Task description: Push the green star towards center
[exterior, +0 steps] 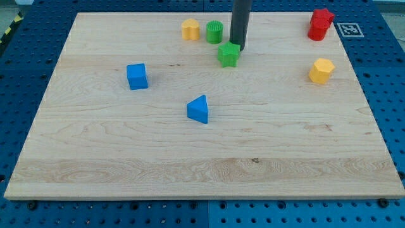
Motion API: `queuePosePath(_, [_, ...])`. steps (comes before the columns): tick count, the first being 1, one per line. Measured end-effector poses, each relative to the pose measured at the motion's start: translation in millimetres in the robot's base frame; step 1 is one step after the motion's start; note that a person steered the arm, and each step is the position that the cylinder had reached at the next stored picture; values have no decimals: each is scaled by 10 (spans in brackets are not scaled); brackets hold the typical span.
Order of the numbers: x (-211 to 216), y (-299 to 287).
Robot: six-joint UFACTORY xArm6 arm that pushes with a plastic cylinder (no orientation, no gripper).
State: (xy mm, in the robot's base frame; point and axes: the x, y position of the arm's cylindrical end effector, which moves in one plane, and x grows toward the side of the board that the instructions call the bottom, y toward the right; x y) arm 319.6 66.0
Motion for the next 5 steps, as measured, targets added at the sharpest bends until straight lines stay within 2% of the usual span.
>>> queuePosePath(2, [467,-68])
queuePosePath(3, [520,-246])
queuePosePath(4, [462,-196])
queuePosePath(5, [76,-38])
